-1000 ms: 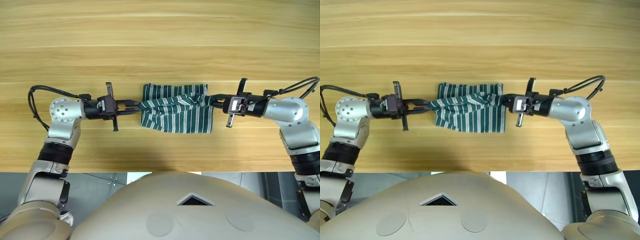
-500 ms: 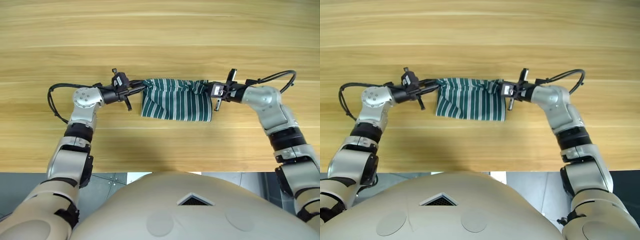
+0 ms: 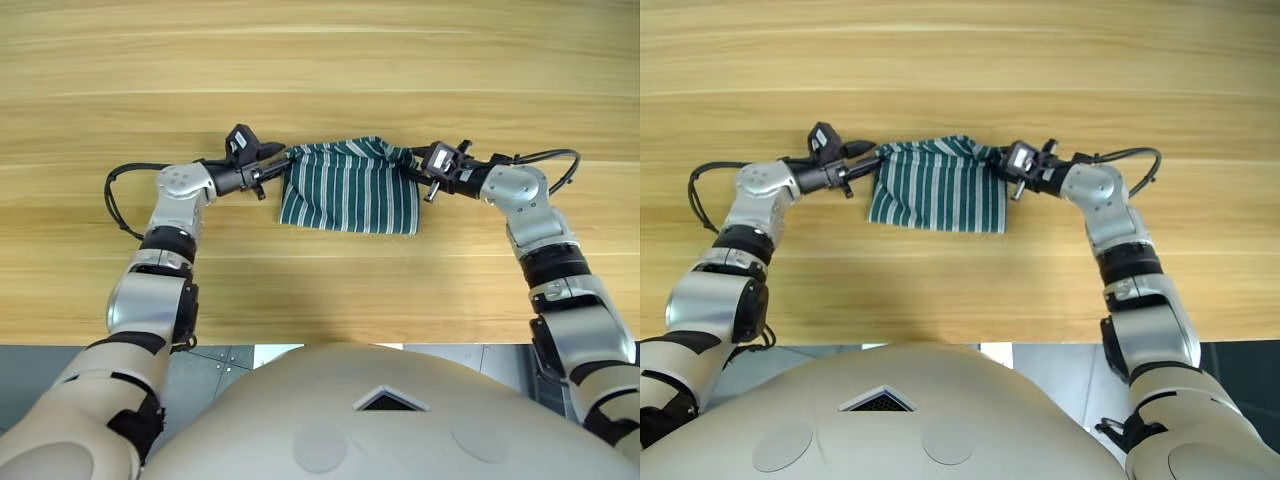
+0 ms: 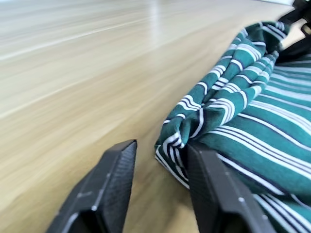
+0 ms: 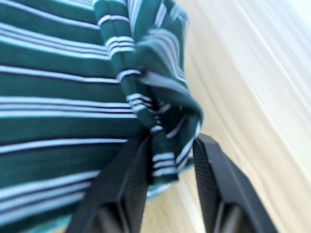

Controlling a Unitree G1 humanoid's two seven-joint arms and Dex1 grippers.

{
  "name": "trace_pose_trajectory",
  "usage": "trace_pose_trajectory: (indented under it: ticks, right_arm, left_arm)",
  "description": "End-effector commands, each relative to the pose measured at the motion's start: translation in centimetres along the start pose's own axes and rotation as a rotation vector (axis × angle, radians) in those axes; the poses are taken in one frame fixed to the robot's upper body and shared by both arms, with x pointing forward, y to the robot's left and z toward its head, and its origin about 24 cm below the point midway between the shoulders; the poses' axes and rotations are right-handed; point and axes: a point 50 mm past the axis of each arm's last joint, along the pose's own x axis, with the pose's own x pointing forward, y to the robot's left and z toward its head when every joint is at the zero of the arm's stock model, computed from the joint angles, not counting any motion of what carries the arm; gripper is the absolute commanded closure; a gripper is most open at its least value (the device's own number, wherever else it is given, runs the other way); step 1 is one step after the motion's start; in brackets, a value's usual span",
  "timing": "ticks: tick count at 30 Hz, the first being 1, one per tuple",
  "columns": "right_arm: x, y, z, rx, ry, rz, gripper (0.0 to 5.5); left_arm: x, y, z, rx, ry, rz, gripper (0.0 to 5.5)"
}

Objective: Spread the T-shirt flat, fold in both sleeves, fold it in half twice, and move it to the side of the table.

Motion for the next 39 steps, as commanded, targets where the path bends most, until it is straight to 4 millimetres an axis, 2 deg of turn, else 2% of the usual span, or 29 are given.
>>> trace_pose_trajectory:
  ticks: [1,7,11,14,18,20,22,24,26,30,39]
  right_arm:
    - [-0.2,-3.1,0.7,0.272,-0.122,-0.129,3.25]
    - [0.2,-4.8,1.4,0.59,-0.312,-0.168,2.33]
    - [0.7,-5.2,0.8,0.701,-0.339,-0.228,1.68]
    - [1.0,-5.1,1.3,0.649,-0.373,-0.24,1.16]
    - [1.2,-4.7,3.3,0.425,-0.451,-0.227,0.37]
    - [1.4,-4.4,4.6,0.312,-0.491,-0.223,0.16]
    - [2.0,-3.4,5.8,0.175,-0.493,-0.196,0.16]
    - [2.7,-2.4,6.6,0.062,-0.476,-0.166,0.48]
    - [3.3,-1.6,7.3,-0.053,-0.444,-0.141,0.75]
    - [4.8,-0.6,8.3,-0.252,-0.369,-0.104,1.43]
    - [7.8,2.0,10.0,-0.503,-0.284,0.038,2.91]
  left_arm:
    - [0.2,1.6,0.5,-0.199,-0.017,0.127,3.05]
    - [1.4,1.6,1.6,-0.381,-0.083,0.125,2.21]
    - [2.2,1.5,2.9,-0.487,-0.195,0.09,2.1]
    - [2.1,1.7,4.5,-0.485,-0.347,0.065,2.1]
    - [1.1,1.8,5.5,-0.328,-0.484,0.037,2.1]
    - [0.2,1.6,5.8,-0.235,-0.55,0.012,2.34]
    - [-1.0,1.0,5.9,-0.068,-0.595,-0.025,2.69]
    - [-1.9,0.2,5.9,0.12,-0.595,-0.049,3.04]
    - [-2.6,-0.9,5.7,0.321,-0.559,-0.098,3.26]
    - [-3.4,-3.0,4.7,0.585,-0.434,-0.241,3.87]
    - [-3.2,-4.0,3.5,0.778,-0.256,-0.315,5.22]
